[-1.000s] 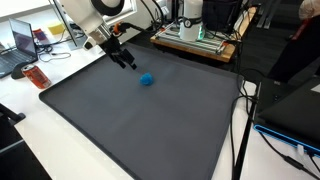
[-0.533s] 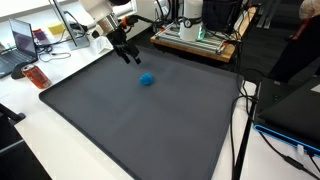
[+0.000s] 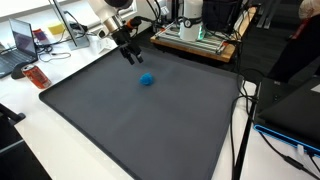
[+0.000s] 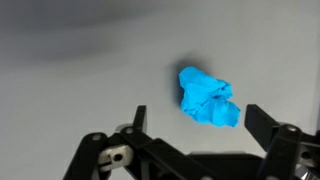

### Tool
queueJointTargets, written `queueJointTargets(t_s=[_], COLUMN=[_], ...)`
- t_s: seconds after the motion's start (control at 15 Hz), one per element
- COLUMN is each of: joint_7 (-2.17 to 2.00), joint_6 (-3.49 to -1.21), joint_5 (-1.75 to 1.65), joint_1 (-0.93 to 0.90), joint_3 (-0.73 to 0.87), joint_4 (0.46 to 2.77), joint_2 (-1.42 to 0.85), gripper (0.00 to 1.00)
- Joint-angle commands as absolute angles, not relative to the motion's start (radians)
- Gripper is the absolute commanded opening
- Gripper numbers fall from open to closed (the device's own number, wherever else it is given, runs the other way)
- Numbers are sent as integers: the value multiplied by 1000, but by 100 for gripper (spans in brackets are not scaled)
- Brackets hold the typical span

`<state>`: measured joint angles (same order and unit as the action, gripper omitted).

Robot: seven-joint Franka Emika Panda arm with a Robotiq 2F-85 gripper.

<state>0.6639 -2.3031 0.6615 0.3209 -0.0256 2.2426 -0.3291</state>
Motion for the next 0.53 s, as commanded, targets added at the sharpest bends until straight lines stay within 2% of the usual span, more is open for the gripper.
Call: queueJointTargets(t_s=[0.0,0.47], joint_7=[720,568], joint_6=[-2337,-2556], joint_5=[731,686], joint_1=[314,229], joint_3=[2,31], joint_4=[2305,2479], joint_2=[-293,-151], gripper=[100,100])
